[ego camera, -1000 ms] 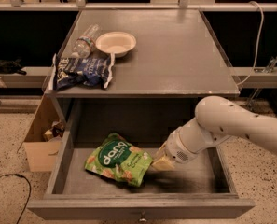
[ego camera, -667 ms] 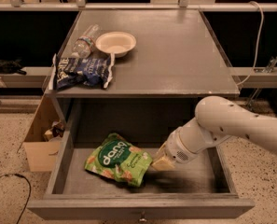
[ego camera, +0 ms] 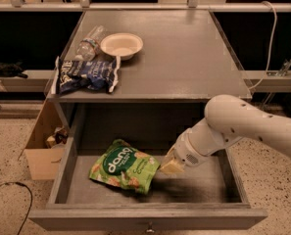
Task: Pick green rice chip bag from top drawer and place on counter
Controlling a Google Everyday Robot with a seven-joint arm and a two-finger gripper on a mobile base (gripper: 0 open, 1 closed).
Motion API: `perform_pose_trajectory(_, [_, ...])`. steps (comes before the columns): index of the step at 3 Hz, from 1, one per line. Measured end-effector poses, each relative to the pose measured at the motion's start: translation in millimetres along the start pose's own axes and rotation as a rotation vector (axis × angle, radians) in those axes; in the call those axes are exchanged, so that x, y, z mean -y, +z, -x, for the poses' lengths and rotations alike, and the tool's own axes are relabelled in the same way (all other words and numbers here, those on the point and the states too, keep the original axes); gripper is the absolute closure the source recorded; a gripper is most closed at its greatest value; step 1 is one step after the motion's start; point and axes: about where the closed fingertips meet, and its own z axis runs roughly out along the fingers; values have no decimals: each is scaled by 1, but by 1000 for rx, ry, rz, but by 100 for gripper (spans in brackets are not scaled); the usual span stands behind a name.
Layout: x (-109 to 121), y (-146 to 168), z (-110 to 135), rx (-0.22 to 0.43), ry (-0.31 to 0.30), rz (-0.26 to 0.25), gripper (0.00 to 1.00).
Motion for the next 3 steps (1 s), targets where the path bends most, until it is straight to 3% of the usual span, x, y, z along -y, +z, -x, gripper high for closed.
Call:
perform_pose_trajectory(1, [2, -21, 1, -37, -6, 12, 100])
perform_pose_trajectory(2, [5, -75, -9, -69, -19, -23, 100])
perform_pose_trajectory(3, [2, -80, -10, -77, -20, -15, 84])
